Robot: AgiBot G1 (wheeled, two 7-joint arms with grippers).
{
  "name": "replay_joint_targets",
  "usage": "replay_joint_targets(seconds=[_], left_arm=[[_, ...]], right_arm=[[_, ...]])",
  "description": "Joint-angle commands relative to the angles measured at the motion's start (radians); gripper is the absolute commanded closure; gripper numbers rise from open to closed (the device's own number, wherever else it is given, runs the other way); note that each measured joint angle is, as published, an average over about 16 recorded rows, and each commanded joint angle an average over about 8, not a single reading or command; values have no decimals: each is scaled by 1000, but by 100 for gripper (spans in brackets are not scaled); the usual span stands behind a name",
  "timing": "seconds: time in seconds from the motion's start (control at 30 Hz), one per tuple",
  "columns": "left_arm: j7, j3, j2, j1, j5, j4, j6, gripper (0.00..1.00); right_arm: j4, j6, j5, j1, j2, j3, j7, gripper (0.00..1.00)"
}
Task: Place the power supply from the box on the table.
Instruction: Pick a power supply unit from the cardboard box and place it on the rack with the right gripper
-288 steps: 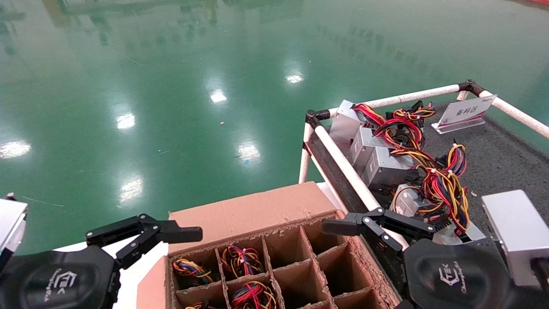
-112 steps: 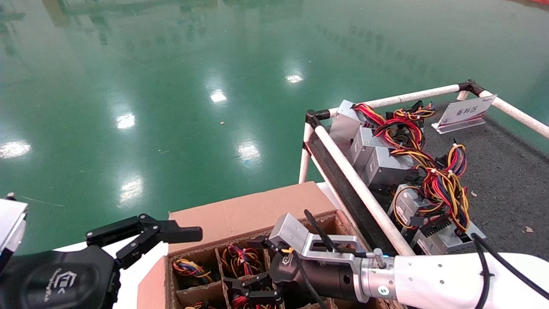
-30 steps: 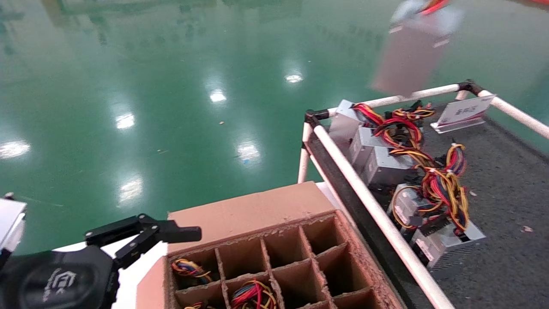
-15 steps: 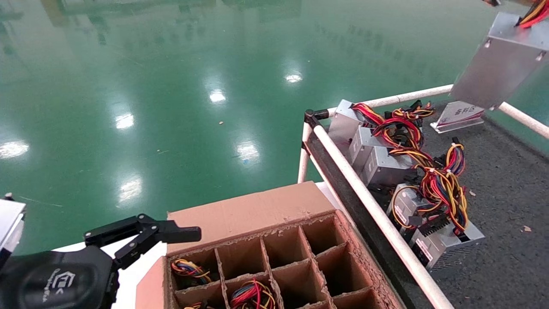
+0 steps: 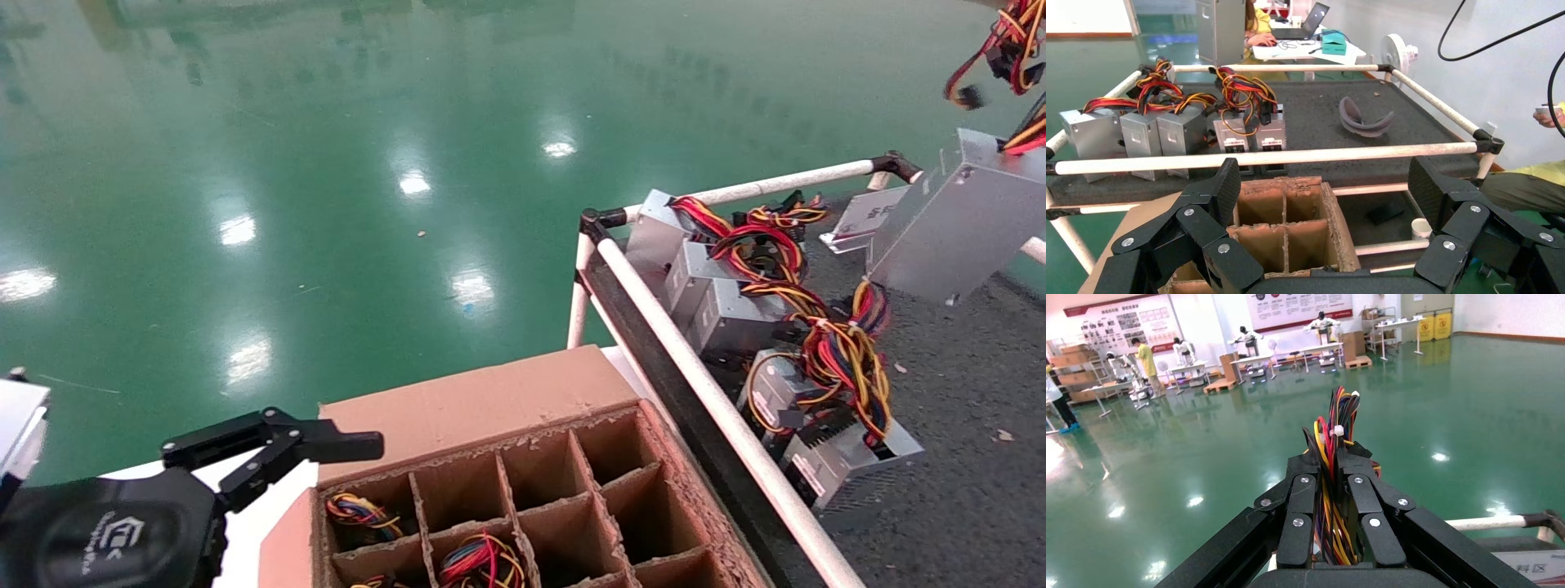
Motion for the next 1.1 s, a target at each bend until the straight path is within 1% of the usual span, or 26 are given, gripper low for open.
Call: replay_joint_targets(seconds=[0.03, 0.27, 0.6, 0.9, 1.1], left_arm=[[0, 0, 0, 0, 0, 0, 0, 0], [0, 0, 0, 0, 0, 0, 0, 0], [0, 1, 0, 0, 0, 0, 0, 0], [0, 1, 0, 0, -1, 0, 0, 0], [1, 1, 0, 0, -1, 0, 0, 0]], right_arm=[[-16, -5, 3, -2, 5, 3, -7, 100], [-80, -6, -8, 14, -5, -1, -50, 100], [-184, -20, -30, 15, -36, -14, -149, 100], [-254, -52, -35, -11, -61, -22, -224, 100], [-287, -51, -36, -36, -92, -24, -265, 100]])
